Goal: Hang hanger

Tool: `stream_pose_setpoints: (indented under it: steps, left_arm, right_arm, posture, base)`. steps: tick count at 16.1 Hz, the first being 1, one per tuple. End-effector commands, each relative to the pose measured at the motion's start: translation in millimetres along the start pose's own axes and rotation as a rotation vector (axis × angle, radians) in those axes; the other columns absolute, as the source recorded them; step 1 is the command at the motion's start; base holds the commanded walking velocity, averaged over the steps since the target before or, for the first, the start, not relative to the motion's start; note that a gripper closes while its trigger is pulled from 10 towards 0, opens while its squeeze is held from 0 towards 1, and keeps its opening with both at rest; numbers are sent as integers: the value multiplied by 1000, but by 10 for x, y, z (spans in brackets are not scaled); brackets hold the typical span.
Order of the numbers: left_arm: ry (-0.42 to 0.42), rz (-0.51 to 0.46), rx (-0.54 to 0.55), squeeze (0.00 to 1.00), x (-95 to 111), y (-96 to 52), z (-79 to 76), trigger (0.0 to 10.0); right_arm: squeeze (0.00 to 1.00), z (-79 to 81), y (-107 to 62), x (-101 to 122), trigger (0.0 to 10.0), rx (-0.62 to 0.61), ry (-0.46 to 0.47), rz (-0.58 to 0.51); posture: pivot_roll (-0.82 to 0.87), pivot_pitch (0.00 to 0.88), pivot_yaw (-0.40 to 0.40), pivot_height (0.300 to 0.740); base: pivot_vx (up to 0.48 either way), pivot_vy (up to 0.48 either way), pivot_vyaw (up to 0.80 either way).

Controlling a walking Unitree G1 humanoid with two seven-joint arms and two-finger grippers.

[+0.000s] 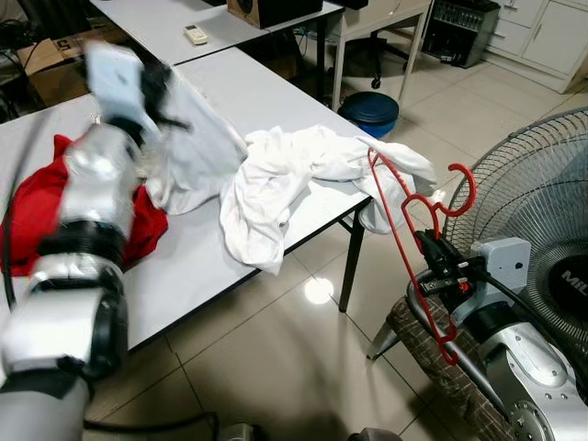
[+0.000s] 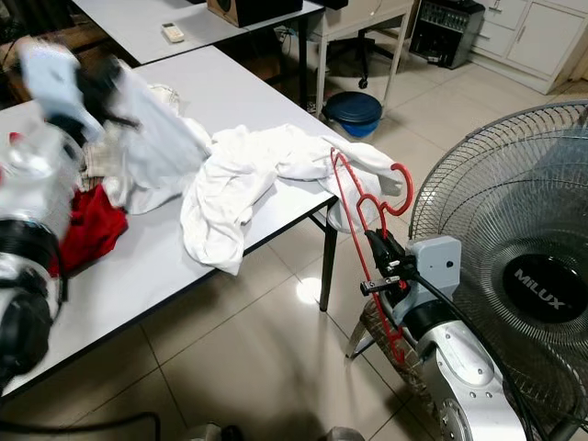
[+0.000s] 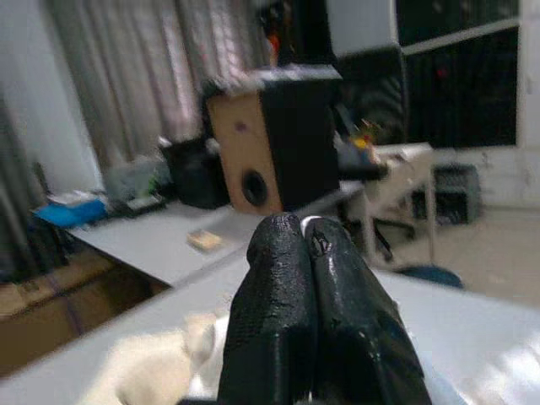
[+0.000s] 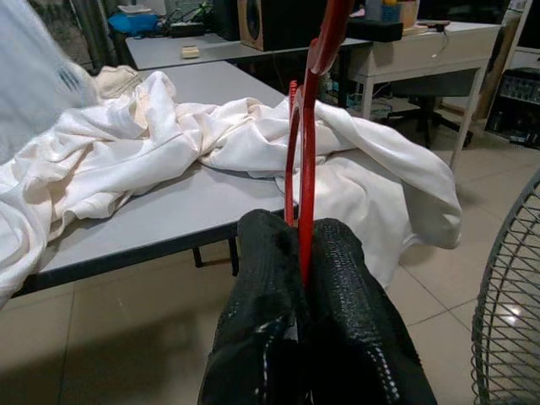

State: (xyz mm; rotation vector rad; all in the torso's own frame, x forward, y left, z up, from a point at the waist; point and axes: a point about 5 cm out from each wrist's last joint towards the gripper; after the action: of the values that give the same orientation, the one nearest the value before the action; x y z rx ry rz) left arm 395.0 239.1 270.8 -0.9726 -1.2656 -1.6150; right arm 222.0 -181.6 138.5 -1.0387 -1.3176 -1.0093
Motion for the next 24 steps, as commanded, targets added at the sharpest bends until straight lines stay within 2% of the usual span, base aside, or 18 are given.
stream_pose_setpoints:
  steps: [1,4,6,7,9,10,11,12,13,14,15,17,19,21,22,23,24]
  left_arm:
    - [10,-136,53,0,394,61,241,0]
    - [-17,-217,21,0,605,75,302,0]
    - [-40,-264,32,0,702,86,318,0]
    - [-62,-302,40,0,818,116,337,0]
    - [-68,-389,36,0,1121,179,357,0]
    - [-40,-489,-19,0,1535,254,314,0]
    - [-24,-516,-31,0,1651,266,303,0]
    - [1,-600,-41,0,1949,268,287,0]
    - [0,-652,-49,0,2128,263,268,0]
    - [16,-645,-99,0,2143,292,177,0]
    - [31,-629,-127,0,2099,313,114,0]
    - [70,-497,-291,0,1703,411,-240,0]
    - [89,-289,-482,0,1017,404,-759,0]
    - [122,-156,-633,0,526,249,-1158,0]
    - [158,-60,-736,0,119,60,-1473,0]
    - [190,7,-783,0,-136,-65,-1654,0]
    - [201,45,-776,0,-252,-100,-1711,0]
  right_arm:
    - [0,-9,14,21,10000,-14,-7,-21]
    - [0,6,44,30,10000,-14,-3,-32]
    - [0,13,59,42,10000,-8,-3,-38]
    - [0,14,75,55,10000,-3,-5,-44]
    - [0,6,111,79,10000,5,-10,-55]
    - [0,-7,154,106,10000,11,-14,-67]
    - [0,-7,169,113,10000,15,-18,-71]
    - [0,-14,199,132,10000,19,-23,-80]
    - [0,-24,220,145,10000,17,-23,-86]
    - [0,-26,231,147,10000,15,-25,-89]
    - [0,-24,233,149,10000,15,-25,-91]
    - [0,-20,217,141,10000,11,-23,-94]
    - [0,-15,193,120,10000,8,-22,-90]
    - [0,-11,176,106,10000,8,-20,-82]
    - [0,-7,164,94,10000,13,-18,-73]
    - [0,-4,156,83,10000,21,-20,-64]
    - [0,0,155,79,10000,25,-20,-61]
  posture:
    - [-179,50,100,740]
    - [-173,42,95,740]
    - [-173,42,95,740]
    - [-169,33,87,740]
    - [-167,25,82,740]
    - [-158,11,73,740]
    - [-157,7,74,740]
    - [-156,0,77,740]
    - [-157,0,79,740]
    - [-160,0,86,740]
    - [-162,0,89,740]
    - [-164,0,91,740]
    - [-165,0,93,740]
    - [-163,2,80,740]
    - [-161,8,72,740]
    - [-160,16,67,740]
    - [-162,20,63,740]
  base:
    - [0,0,0]
    - [0,0,0]
    - [0,0,0]
    - [0,0,0]
    - [0,0,0]
    - [0,0,0]
    - [0,0,0]
    - [0,0,0]
    - [0,0,0]
    - [0,0,0]
    - [0,0,0]
    - [0,0,0]
    - [0,0,0]
    - [0,0,0]
    - [0,0,0]
    - [0,0,0]
    - [0,0,0]
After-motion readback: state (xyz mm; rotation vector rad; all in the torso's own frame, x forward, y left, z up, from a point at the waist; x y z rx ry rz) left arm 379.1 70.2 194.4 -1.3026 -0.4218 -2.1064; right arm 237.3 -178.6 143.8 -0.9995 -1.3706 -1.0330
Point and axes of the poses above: a point about 5 cm out from each wrist's last joint towards the gripper, its own y axis pointing out of the wrist towards the gripper, its own x axis along the axis of the wrist's last joint, z = x × y, and after that the axes turned 1 degree about -y, right-handed
